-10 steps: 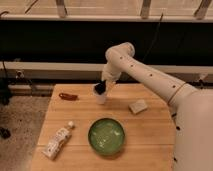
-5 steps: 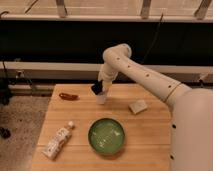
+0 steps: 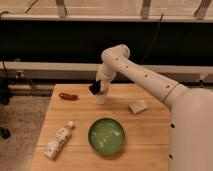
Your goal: Place the eraser in the ceramic cup
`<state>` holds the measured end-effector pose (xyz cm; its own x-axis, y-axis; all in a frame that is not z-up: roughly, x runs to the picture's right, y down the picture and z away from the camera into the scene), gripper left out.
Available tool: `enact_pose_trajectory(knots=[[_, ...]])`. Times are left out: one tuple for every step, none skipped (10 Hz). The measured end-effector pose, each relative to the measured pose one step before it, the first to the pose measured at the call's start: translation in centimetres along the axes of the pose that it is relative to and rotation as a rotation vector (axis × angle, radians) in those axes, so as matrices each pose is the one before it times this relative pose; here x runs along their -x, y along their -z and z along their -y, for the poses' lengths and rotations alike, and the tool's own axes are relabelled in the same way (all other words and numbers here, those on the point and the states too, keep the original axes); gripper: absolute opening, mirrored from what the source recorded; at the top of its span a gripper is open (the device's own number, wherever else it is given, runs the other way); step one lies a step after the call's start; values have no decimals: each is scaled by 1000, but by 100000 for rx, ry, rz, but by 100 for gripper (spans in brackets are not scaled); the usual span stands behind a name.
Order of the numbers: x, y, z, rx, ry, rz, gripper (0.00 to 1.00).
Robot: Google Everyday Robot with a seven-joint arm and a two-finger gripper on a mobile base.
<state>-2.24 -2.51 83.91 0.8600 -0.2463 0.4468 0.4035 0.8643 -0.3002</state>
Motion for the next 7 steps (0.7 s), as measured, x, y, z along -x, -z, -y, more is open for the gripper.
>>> enact_pose_trajectory(knots=[[112,-69,45,-20,276,-32,80],[2,10,8,-77,126,-155,80],[-6,26,-4,-75,130,-245,80],[-21,36,-24,-83,83,-448,80],[-97,114,-39,-215,-28,-712,80],[-158,186,-19,-385,-5,-958,80],[-239,456,147,-669,-91,-1038,80]])
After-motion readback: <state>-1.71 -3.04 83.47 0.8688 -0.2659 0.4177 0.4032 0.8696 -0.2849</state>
